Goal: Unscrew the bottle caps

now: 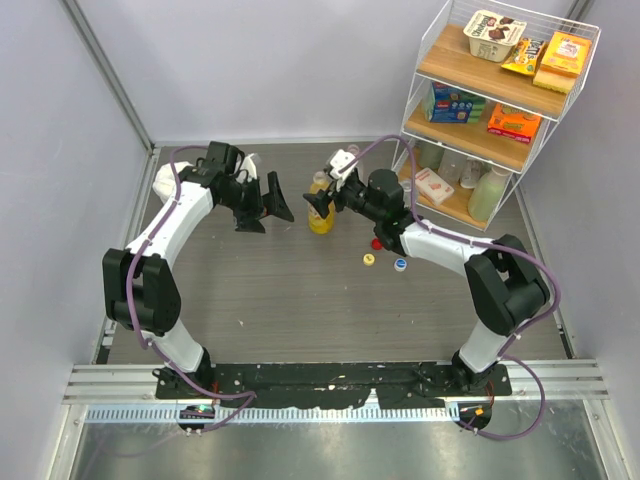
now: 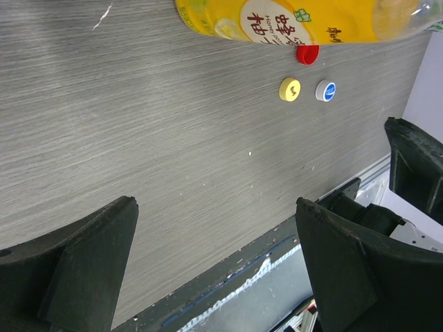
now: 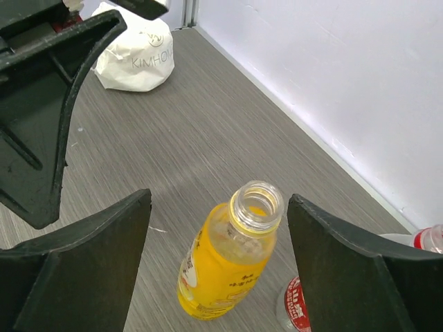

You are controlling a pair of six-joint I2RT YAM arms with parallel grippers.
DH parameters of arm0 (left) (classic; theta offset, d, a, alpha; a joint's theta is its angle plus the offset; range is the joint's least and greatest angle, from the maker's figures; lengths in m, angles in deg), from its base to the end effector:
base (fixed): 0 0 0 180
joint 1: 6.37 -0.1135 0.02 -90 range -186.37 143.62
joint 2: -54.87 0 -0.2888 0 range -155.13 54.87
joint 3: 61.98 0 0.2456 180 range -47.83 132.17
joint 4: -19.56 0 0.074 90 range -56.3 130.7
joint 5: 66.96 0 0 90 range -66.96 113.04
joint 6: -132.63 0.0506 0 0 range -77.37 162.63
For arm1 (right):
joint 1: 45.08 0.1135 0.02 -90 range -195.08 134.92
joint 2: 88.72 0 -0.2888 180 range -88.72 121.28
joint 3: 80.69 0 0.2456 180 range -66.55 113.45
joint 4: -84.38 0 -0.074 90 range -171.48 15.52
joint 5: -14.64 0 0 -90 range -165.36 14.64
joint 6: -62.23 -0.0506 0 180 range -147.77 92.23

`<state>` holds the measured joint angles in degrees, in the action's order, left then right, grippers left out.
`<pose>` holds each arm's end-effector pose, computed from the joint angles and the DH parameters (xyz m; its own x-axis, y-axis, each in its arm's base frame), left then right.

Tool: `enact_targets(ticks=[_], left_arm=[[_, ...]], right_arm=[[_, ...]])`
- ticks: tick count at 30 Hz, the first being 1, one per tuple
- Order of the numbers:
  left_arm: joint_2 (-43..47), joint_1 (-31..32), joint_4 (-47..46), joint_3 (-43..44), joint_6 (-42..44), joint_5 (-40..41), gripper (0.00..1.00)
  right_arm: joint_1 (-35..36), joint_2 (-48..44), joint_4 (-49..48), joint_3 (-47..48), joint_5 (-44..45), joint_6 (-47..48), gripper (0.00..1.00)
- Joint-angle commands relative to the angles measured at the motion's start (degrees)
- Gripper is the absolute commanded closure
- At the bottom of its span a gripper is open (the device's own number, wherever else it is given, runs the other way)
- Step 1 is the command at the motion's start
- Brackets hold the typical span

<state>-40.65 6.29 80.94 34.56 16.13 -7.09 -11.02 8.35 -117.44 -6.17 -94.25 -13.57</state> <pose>0.3375 -0.1018 0.3030 -0.9516 -0.1818 -0.2479 0.0080 0.7915 -0.6111 0.3257 0.2400 0.3044 0.1855 -0.1547 -0.9704 -0.7763 0.5824 -0.2413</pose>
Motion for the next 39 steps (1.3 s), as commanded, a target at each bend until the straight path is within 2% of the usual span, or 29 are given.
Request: enact_targets(ticks=[1,9,18,21,25,32,39], left_arm=[[1.9,0.2,0.0,-0.4,0.7,-2.0,0.00],[3.9,0.1,-0.1,-0.7,0.8,-2.3,0.00],[10.5,1.0,0.0,-5.0,-0.8,-3.0,0.00],[13.6,1.2,0.0,-8.1,-2.2,-2.4,0.00],[17.6,1.2,-0.6,-12.2,-3.4,-1.9,0.01],[21.3,1.2,0.8,-10.6,-9.8,-1.1,0.00],[26.0,1.2,-3.9,-14.8,-19.2,5.5,0.00]], right_arm=[[0.1,-4.4,-3.4,0.1,1.8,-0.8,0.16],[0.1,-8.3,-3.1,-0.3,3.7,-3.9,0.15],[0.2,-16.8,3.8,-3.2,6.4,-11.6,0.15],[0.2,-21.8,9.2,-4.3,9.0,-17.2,0.15],[0.1,-29.3,18.6,-6.0,17.5,-24.5,0.14],[0.1,-41.9,29.4,-10.5,25.4,-33.5,0.14],[0.1,-54.1,40.9,-12.8,35.3,-35.6,0.14]])
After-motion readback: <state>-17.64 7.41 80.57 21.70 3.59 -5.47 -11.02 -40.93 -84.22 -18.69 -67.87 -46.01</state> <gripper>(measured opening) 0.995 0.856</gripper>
